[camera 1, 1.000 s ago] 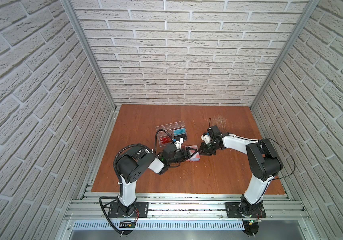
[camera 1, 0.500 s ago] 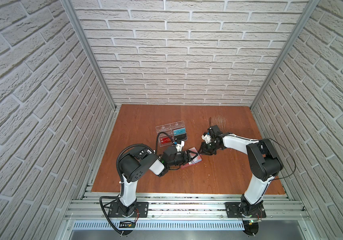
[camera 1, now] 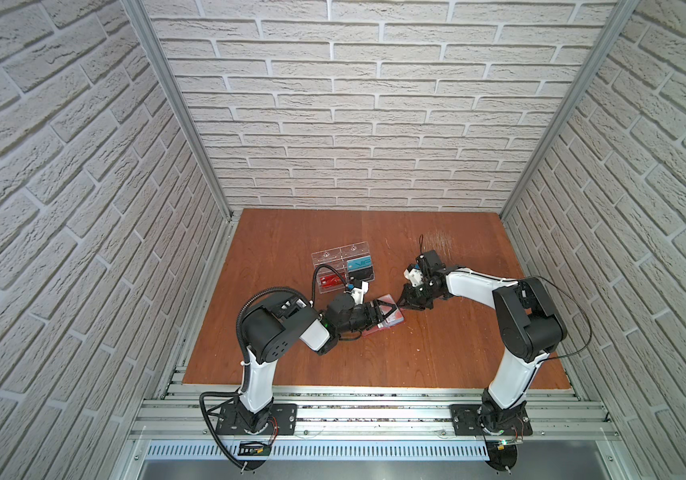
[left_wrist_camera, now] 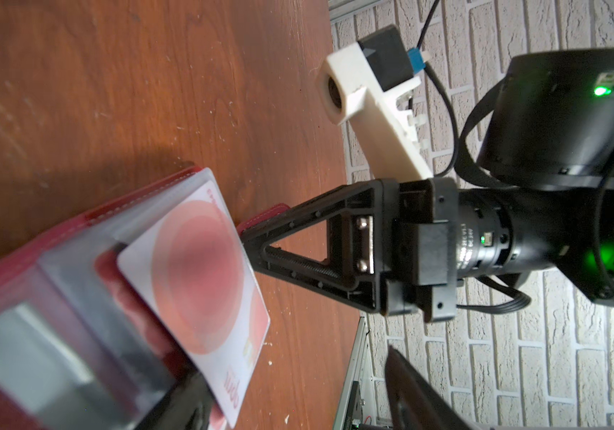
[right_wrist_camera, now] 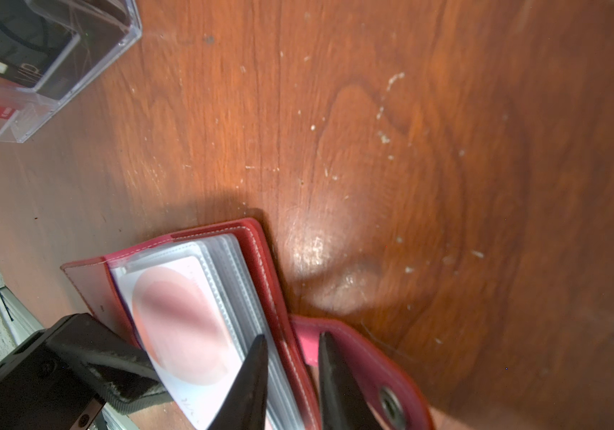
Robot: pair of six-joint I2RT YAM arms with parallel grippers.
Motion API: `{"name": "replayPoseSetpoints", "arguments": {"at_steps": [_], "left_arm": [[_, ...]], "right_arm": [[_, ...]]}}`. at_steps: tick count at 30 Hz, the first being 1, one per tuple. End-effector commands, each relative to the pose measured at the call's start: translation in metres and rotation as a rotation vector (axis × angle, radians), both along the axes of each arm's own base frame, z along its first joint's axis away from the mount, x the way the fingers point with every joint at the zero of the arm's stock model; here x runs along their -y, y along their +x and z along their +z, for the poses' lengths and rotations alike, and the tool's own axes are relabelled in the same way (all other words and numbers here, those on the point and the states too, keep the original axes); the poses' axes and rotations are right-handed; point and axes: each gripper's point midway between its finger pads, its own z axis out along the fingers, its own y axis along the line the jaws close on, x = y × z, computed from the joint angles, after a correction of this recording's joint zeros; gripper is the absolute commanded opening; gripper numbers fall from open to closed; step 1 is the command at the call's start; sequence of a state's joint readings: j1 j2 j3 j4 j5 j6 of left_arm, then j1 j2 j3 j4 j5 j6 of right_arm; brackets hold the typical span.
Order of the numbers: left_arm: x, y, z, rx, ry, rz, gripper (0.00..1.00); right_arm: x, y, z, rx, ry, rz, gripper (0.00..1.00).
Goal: Take the credit cards out of the card holder
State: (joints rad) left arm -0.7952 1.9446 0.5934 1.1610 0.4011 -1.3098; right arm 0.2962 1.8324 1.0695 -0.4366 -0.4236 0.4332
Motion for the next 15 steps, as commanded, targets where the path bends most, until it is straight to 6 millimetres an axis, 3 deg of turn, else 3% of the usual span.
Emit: {"name": "replayPoseSetpoints", "arguments": {"at_steps": [1,15], "left_arm": [[0.008,0.007,0.021,0.08,-0.063,0.013,0.72],[0.01,0.012,0.025,0.09,-0.073,0.043,0.72]], "right_arm": [[-0.001,-0.004,-0.012,-0.011,-0.007,0.003,0.25],[-0.013,-0.004,-0.017,-0.018,-0.008,0.006,0.22]]}}
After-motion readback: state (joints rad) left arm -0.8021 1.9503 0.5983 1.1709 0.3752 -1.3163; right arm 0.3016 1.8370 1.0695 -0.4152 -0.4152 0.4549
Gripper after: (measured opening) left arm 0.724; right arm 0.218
